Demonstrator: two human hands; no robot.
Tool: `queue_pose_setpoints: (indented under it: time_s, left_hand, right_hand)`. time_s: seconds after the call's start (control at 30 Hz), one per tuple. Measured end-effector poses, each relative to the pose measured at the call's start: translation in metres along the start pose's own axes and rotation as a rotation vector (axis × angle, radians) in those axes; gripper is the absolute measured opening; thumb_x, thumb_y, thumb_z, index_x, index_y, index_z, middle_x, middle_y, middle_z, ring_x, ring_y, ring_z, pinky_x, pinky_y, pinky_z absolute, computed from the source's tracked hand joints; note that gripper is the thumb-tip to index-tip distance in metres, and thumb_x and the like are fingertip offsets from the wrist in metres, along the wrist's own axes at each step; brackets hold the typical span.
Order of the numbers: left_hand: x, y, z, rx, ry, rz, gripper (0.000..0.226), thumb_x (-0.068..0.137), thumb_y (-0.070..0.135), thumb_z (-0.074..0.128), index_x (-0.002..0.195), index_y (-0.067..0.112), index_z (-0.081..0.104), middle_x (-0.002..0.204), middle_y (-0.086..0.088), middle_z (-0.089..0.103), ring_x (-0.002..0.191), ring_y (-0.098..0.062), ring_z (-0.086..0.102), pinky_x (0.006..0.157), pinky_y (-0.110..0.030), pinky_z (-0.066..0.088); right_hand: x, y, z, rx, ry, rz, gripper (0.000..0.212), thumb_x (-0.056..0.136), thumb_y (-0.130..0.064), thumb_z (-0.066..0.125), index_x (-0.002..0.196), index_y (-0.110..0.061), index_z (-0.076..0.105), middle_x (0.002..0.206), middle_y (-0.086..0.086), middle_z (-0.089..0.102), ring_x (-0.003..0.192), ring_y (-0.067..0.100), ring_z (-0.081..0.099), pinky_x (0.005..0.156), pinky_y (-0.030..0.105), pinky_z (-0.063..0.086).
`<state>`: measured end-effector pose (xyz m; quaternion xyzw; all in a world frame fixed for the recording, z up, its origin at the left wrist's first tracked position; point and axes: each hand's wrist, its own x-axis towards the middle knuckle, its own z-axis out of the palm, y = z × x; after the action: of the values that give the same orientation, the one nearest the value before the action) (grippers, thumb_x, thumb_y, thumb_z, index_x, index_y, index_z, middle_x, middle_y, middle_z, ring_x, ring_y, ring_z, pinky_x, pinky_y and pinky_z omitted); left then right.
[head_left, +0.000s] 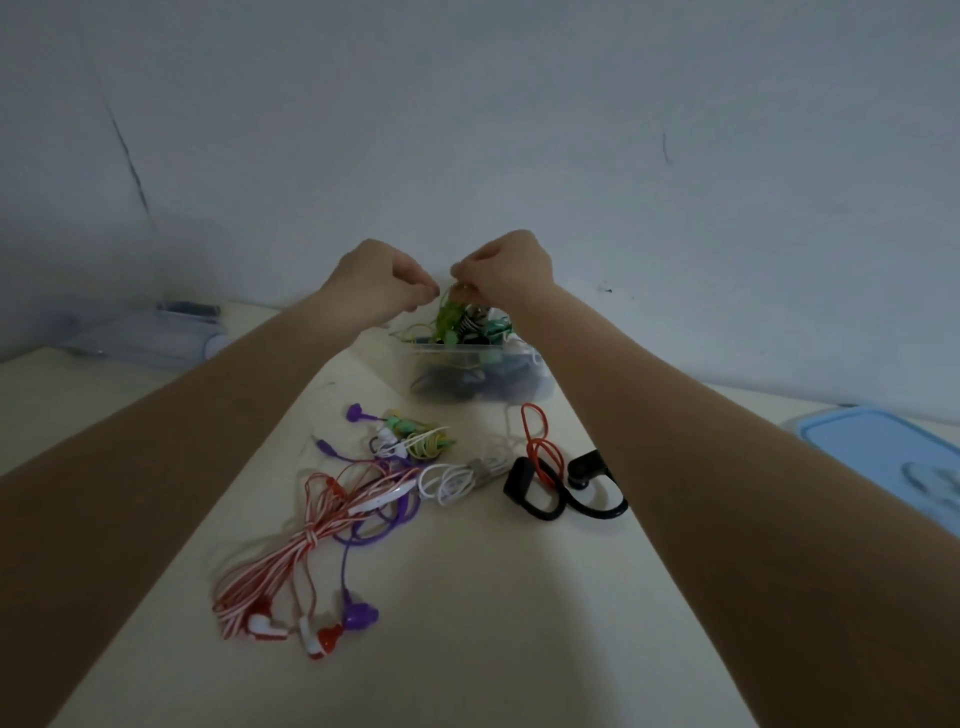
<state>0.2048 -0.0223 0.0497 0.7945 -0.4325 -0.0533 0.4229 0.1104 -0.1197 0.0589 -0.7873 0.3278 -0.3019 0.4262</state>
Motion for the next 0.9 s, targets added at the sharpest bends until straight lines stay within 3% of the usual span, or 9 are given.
queue_pose_setpoints:
  time_s: [0.13, 0.27, 0.43, 0.53, 0.6, 0.67, 0.77, 0.83, 0.9]
  left_hand:
    - [-0.001, 0.002, 0.0, -0.026, 0.086, -0.021, 0.016, 0.086, 0.009, 0.056, 0.093, 0.013, 0.069, 0.097, -0.01, 0.067, 0.092, -0.021, 0.061, 0.084, -0.034, 0.049]
    - [-0.004, -0.001, -0.003, -0.041, 0.028, -0.069, 0.014, 0.085, 0.006, 0.055, 0.088, 0.014, 0.066, 0.098, -0.011, 0.068, 0.091, -0.021, 0.063, 0.089, -0.037, 0.05]
    - [-0.013, 0.001, -0.002, -0.044, 0.076, -0.027, 0.015, 0.088, 0.008, 0.053, 0.091, 0.014, 0.066, 0.095, -0.005, 0.066, 0.086, -0.016, 0.06, 0.069, -0.022, 0.047]
    - [-0.023, 0.014, 0.006, -0.009, 0.074, 0.087, 0.017, 0.088, 0.008, 0.053, 0.089, 0.016, 0.068, 0.089, -0.002, 0.065, 0.083, -0.014, 0.059, 0.062, -0.017, 0.043]
    - [-0.033, 0.024, 0.014, 0.0, -0.036, 0.157, 0.017, 0.085, 0.007, 0.056, 0.087, 0.018, 0.068, 0.085, 0.0, 0.066, 0.081, -0.013, 0.059, 0.073, -0.022, 0.047]
    - [-0.044, 0.031, 0.021, 0.074, -0.242, 0.197, 0.016, 0.083, 0.008, 0.061, 0.088, 0.02, 0.069, 0.081, 0.004, 0.065, 0.081, -0.013, 0.059, 0.081, -0.027, 0.047]
    - [-0.059, 0.038, 0.03, 0.24, -0.583, 0.262, 0.011, 0.084, 0.016, 0.065, 0.09, 0.024, 0.067, 0.079, 0.011, 0.062, 0.079, -0.009, 0.059, 0.071, -0.017, 0.046]
    - [-0.068, 0.04, 0.038, 0.254, -0.7, 0.243, 0.011, 0.082, 0.021, 0.069, 0.093, 0.021, 0.065, 0.077, 0.011, 0.06, 0.066, 0.003, 0.058, 0.057, -0.009, 0.044]
    - [-0.077, 0.042, 0.048, 0.306, -0.787, 0.193, 0.022, 0.078, 0.027, 0.073, 0.096, 0.018, 0.062, 0.079, 0.007, 0.062, 0.058, 0.004, 0.058, 0.054, -0.011, 0.045]
  right_hand:
    - [-0.002, -0.001, 0.024, -0.333, -0.105, -0.155, 0.025, 0.093, -0.016, 0.052, 0.11, -0.004, 0.066, 0.105, 0.014, 0.068, 0.094, 0.023, 0.065, 0.082, 0.025, 0.049]
    - [0.004, -0.002, 0.034, -0.6, -0.14, -0.225, 0.031, 0.094, -0.013, 0.045, 0.121, -0.009, 0.058, 0.121, 0.011, 0.06, 0.106, 0.024, 0.058, 0.08, 0.023, 0.042]
    - [-0.012, -0.007, 0.002, -0.569, -0.075, -0.287, 0.035, 0.092, -0.004, 0.045, 0.124, -0.009, 0.058, 0.131, 0.008, 0.054, 0.118, 0.022, 0.052, 0.098, 0.024, 0.041]
    - [-0.029, -0.004, -0.026, -0.492, -0.034, -0.322, 0.035, 0.088, 0.002, 0.044, 0.113, -0.008, 0.066, 0.12, 0.009, 0.063, 0.099, 0.018, 0.06, 0.08, 0.014, 0.046]
    - [-0.042, 0.001, -0.042, -0.457, -0.118, -0.267, 0.03, 0.086, 0.002, 0.047, 0.101, -0.006, 0.071, 0.098, 0.012, 0.07, 0.068, 0.013, 0.059, 0.055, 0.009, 0.045]
    - [-0.053, 0.008, -0.053, -0.52, -0.243, -0.163, 0.02, 0.086, -0.004, 0.055, 0.098, -0.003, 0.071, 0.085, 0.012, 0.069, 0.061, 0.013, 0.057, 0.048, 0.012, 0.044]
    - [-0.067, 0.02, -0.06, -0.723, -0.512, 0.025, 0.024, 0.085, -0.019, 0.065, 0.1, -0.001, 0.069, 0.08, 0.002, 0.066, 0.07, 0.011, 0.057, 0.055, 0.016, 0.049]
    - [-0.08, 0.029, -0.064, -0.817, -0.659, 0.149, 0.033, 0.082, -0.031, 0.07, 0.105, -0.008, 0.066, 0.088, -0.001, 0.063, 0.079, 0.011, 0.059, 0.068, 0.021, 0.053]
    - [-0.095, 0.036, -0.071, -0.806, -0.73, 0.234, 0.043, 0.078, -0.032, 0.073, 0.114, -0.01, 0.061, 0.093, -0.001, 0.056, 0.087, 0.017, 0.061, 0.077, 0.026, 0.054]
